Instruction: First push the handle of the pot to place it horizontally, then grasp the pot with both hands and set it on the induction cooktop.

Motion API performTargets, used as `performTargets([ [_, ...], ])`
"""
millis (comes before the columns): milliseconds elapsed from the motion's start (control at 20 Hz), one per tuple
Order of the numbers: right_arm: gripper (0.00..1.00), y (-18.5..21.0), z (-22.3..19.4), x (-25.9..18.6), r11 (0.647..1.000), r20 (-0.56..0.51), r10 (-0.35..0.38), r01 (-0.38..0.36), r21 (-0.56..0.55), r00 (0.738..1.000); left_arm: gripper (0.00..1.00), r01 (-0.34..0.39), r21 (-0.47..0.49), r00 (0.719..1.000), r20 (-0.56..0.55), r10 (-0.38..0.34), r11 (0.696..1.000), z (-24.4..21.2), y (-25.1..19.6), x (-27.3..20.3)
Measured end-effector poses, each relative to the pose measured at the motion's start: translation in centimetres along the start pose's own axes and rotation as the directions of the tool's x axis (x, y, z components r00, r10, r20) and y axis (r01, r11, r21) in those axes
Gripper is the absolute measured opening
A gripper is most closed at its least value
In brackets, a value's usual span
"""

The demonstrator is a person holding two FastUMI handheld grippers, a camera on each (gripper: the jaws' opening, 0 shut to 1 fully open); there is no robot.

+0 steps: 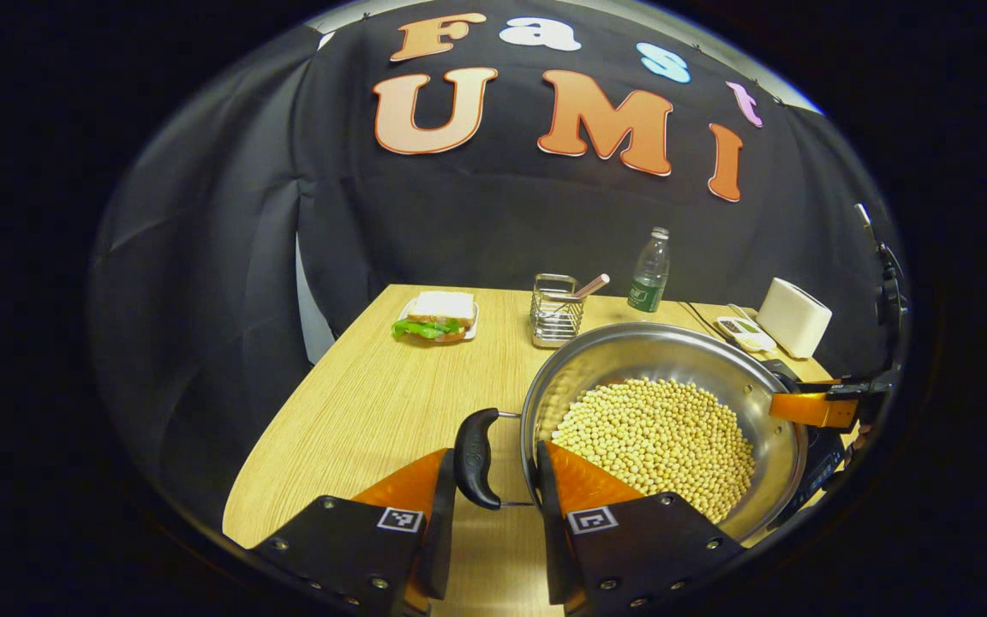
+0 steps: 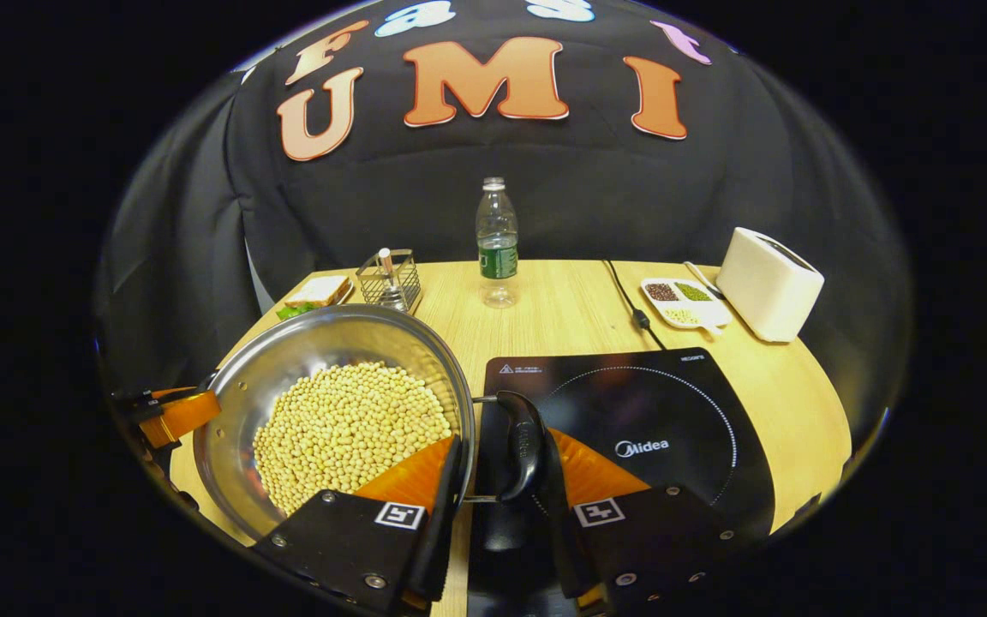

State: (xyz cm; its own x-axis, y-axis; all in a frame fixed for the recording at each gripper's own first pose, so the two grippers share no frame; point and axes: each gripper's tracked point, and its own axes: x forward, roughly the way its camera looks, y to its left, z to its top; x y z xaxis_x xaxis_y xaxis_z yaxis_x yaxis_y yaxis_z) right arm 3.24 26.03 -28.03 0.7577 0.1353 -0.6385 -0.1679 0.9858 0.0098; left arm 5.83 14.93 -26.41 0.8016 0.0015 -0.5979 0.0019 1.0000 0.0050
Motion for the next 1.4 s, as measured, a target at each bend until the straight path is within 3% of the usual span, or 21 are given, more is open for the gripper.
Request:
performTargets([
  [350,0.49,-5.5,1.6,-3.1,0.998,0.031,-0.036,0.035,0.047,0.999,0.46,0.056,0.036,0.998,0.032,-0.057,0.998,2.2,-6.0,-0.9],
  [400,0.45,-6.6,1.7,-3.4,0.997,0.037,-0.045,0.043,0.058,0.998,0.46,0.066,0.045,0.997,0.037,-0.068,0.997,2.6,-7.1,-0.9],
  [450,0.49,-7.8,1.8,-3.7,0.996,0.042,-0.053,0.05,0.069,0.998,0.46,0.075,0.05,0.996,0.041,-0.077,0.996,2.9,-8.2,-0.9],
  [500,0.45,-9.0,1.9,-4.2,0.995,0.047,-0.063,0.059,0.081,0.997,0.46,0.086,0.058,0.995,0.043,-0.089,0.995,3.3,-9.4,-0.9],
  [650,0.49,-12.3,1.8,-5.1,0.99,0.051,-0.087,0.081,0.113,0.995,0.46,0.117,0.081,0.992,0.041,-0.121,0.99,3.7,-13.0,-1.0],
  [750,0.44,-14.3,1.7,-5.7,0.986,0.048,-0.104,0.097,0.134,0.993,0.46,0.138,0.098,0.989,0.034,-0.142,0.986,3.8,-15.3,-0.9],
  [800,0.49,-15.3,1.7,-5.9,0.984,0.046,-0.112,0.104,0.144,0.993,0.46,0.145,0.104,0.988,0.031,-0.149,0.984,3.9,-16.3,-0.8],
  [1400,0.49,-23.5,-0.4,-6.4,0.966,0.002,-0.153,0.149,0.212,0.988,0.46,0.2,0.166,0.98,-0.011,-0.201,0.966,3.0,-25.1,0.2],
])
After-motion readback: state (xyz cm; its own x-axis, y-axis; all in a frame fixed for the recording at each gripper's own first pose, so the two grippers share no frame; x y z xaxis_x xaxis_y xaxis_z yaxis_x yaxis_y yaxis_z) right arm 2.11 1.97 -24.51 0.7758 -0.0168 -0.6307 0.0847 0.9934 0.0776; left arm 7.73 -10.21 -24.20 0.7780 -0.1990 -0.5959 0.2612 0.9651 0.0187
